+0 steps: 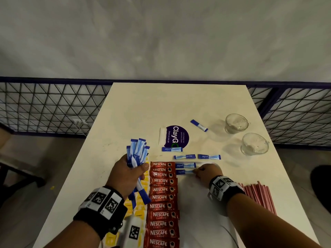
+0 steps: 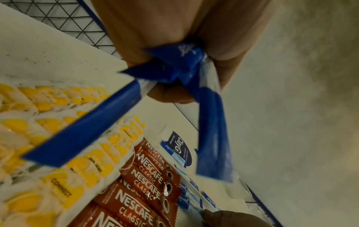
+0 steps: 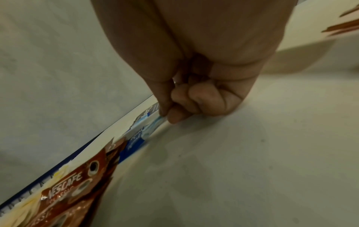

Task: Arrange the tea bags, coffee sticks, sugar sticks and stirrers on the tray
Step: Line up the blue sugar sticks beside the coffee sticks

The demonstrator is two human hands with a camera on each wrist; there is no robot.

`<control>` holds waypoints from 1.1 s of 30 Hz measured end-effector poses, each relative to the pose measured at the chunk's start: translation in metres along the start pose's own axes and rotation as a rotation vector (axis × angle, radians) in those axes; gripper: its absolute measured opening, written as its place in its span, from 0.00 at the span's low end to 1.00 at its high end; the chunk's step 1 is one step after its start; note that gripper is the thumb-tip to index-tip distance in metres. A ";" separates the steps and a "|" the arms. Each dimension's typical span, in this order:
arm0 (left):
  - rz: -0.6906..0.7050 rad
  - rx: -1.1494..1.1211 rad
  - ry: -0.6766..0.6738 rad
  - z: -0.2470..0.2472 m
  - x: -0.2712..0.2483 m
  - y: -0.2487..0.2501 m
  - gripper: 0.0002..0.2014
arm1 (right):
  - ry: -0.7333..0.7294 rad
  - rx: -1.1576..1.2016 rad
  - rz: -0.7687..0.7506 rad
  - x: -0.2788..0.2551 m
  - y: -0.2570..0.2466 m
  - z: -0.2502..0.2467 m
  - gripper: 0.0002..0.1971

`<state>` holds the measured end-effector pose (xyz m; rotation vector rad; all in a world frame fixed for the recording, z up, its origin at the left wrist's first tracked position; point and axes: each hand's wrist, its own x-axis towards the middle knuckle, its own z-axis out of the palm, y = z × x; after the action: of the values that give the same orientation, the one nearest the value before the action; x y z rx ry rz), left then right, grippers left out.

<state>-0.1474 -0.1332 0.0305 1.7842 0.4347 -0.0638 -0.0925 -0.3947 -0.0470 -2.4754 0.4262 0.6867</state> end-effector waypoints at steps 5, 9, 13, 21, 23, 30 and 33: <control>-0.007 -0.011 0.011 -0.002 -0.001 0.000 0.06 | 0.014 -0.099 0.027 0.006 -0.001 0.001 0.21; -0.010 -0.002 0.018 -0.002 0.000 -0.001 0.06 | 0.040 -0.095 0.027 0.007 0.000 0.004 0.20; -0.021 -0.004 0.013 0.000 -0.001 -0.001 0.07 | 0.055 -0.126 0.013 0.005 0.000 0.005 0.21; -0.027 -0.002 0.002 0.001 -0.005 0.003 0.07 | 0.072 -0.180 0.005 0.010 0.001 0.007 0.21; -0.027 0.000 -0.005 0.001 -0.006 0.004 0.07 | 0.088 -0.174 -0.002 0.011 0.003 0.009 0.22; -0.071 -0.036 -0.043 0.005 -0.009 0.008 0.05 | 0.098 -0.088 0.025 -0.003 0.000 -0.001 0.27; -0.127 -0.142 -0.004 0.008 -0.006 0.010 0.04 | 0.077 -0.077 -0.143 -0.032 -0.020 -0.014 0.29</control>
<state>-0.1487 -0.1440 0.0394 1.6161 0.5360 -0.1230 -0.1052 -0.3809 -0.0109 -2.5815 0.2523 0.5616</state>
